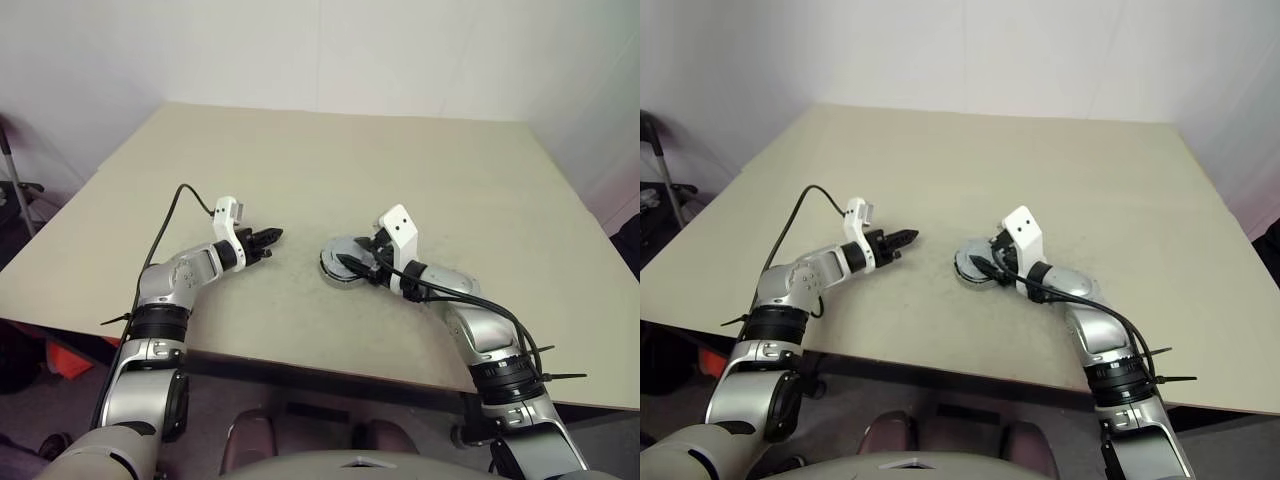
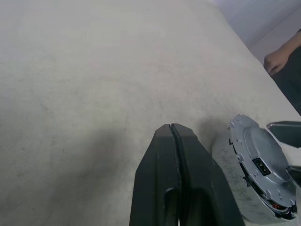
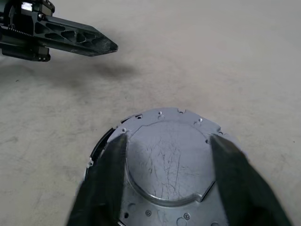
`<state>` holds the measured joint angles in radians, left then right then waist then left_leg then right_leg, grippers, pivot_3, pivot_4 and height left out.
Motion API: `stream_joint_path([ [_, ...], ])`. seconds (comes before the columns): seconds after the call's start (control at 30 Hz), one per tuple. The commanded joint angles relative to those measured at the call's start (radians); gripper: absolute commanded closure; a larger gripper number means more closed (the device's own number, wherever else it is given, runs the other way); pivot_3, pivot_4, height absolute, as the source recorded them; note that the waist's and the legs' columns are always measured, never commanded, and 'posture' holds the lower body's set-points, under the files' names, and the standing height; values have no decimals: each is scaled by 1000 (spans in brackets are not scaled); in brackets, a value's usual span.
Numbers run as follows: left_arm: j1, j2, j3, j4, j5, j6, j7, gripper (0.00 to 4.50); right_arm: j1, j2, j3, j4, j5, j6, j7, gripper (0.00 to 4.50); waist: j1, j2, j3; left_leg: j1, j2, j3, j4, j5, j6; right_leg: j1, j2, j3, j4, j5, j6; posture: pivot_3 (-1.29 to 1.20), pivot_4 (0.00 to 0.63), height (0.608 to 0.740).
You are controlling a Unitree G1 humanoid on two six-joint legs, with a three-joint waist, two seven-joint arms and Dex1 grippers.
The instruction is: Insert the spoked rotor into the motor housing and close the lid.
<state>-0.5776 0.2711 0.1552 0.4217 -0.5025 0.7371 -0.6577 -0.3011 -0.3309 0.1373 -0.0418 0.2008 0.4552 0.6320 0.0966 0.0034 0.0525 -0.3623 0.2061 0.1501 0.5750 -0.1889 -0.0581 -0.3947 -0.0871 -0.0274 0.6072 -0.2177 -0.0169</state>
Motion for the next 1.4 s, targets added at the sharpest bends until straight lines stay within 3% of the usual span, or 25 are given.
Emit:
stream_joint_path([
  [0.03, -18, 3, 4, -13, 2, -19, -3, 4500, -25, 1, -3, -39, 1, -18, -2, 96, 0, 0, 0, 0, 0, 0, 0, 0, 0, 0, 0, 0, 0, 0, 0, 0, 0, 740],
  [0.8, -18, 8, 11, -9, 1, -18, 8, 4500, -41, 19, 35, 102, -68, -84, -10, 41, 0, 0, 0, 0, 0, 0, 0, 0, 0, 0, 0, 0, 0, 0, 0, 0, 0, 740],
  [0.93, -22, 8, 13, -4, 2, -22, 9, 4500, -27, 15, 31, 88, -57, -79, 2, 1282, 0, 0, 0, 0, 0, 0, 0, 0, 0, 0, 0, 0, 0, 0, 0, 0, 0, 740],
  [0.97, -22, 9, 13, -2, 2, -23, 9, 4500, -24, 13, 31, 84, -58, -79, 3, 1396, 0, 0, 0, 0, 0, 0, 0, 0, 0, 0, 0, 0, 0, 0, 0, 0, 0, 740],
  [1.4, -29, 8, 8, 14, 5, -28, 6, 4500, -5, 31, -12, -10, 49, -95, 73, 1392, 0, 0, 0, -3, 0, 0, 0, -1, 1, -2, 0, 0, 0, 0, 0, 0, 0, 740],
])
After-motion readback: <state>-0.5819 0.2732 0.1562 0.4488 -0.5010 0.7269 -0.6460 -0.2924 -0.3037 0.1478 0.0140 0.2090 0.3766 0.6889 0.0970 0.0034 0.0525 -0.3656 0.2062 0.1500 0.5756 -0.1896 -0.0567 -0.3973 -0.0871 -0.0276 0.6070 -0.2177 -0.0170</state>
